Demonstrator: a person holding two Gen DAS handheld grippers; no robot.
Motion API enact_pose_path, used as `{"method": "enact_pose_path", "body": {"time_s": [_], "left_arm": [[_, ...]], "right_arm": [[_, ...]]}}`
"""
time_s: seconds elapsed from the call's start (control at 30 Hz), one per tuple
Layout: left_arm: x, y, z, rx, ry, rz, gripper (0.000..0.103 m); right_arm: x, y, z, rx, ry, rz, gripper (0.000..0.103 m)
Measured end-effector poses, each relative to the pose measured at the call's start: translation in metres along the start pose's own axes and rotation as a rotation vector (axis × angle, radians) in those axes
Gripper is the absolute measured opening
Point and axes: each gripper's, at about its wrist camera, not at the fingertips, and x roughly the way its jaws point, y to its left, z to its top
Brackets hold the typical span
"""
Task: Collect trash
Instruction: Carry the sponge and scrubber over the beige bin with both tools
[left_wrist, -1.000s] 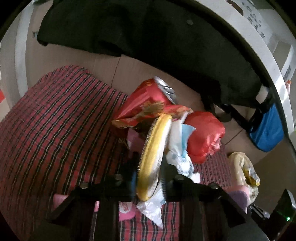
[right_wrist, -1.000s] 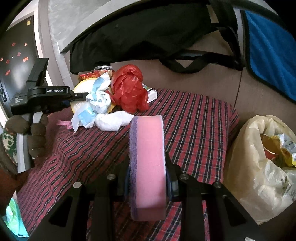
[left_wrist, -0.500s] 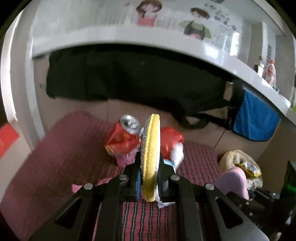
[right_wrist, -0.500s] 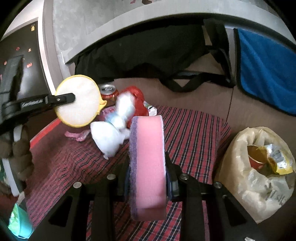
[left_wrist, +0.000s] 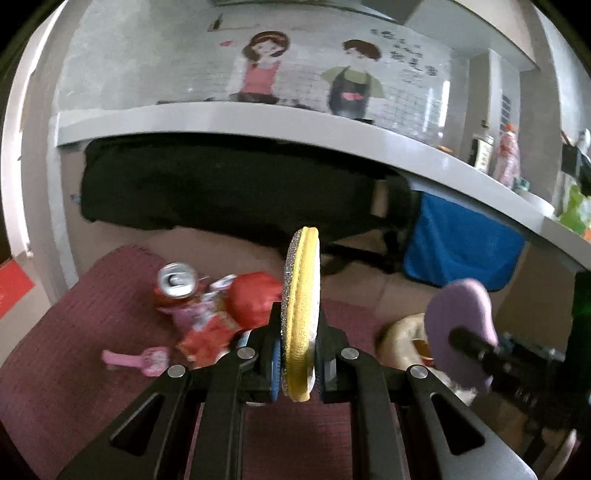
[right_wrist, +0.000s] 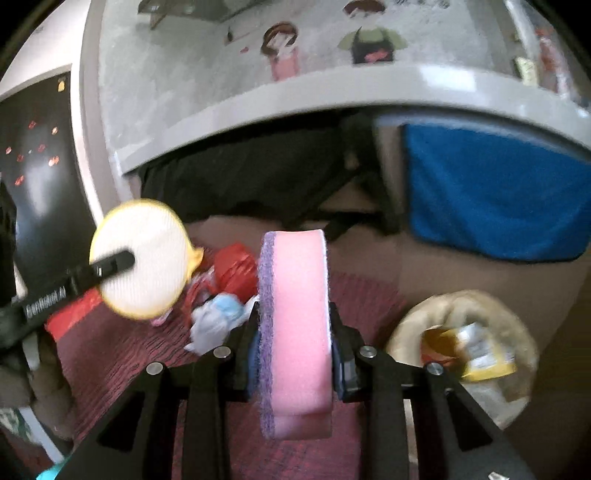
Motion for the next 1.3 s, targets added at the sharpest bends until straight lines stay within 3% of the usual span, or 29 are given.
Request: {"method": "enact_pose_path", "body": {"time_s": [0.2, 0.33, 0.53, 0.73, 1.3], "left_arm": [[0.018, -0.079, 0.004, 0.069, -0.035, -0.113, 0.014], [0.040, -0.124, 0.005, 0.093, -0.011, -0.182, 0.014], [0.067, -0.173, -0.010, 0.132, 0.022, -0.226, 0.014], [0.090, -0.188, -0.027, 0.132, 0.065, -0.233, 0.014], [0.137, -0.187, -0.045, 0.120, 0.151, -0.219, 0.014]], "right_arm": [[-0.046, -0.053, 0.015, -0.002, -0.099, -0.109, 0.028], [-0.069, -0.082, 0.018, -0.007, -0.146, -0.202, 0.028], [-0.080, -0.120, 0.009, 0.001, -0.153, -0.270, 0.028], [-0.073, -0.146, -0.007, 0.027, -0.132, -0.294, 0.028], [-0.027, -0.182, -0.025, 0.117, -0.074, -0.239, 0.028]]}}
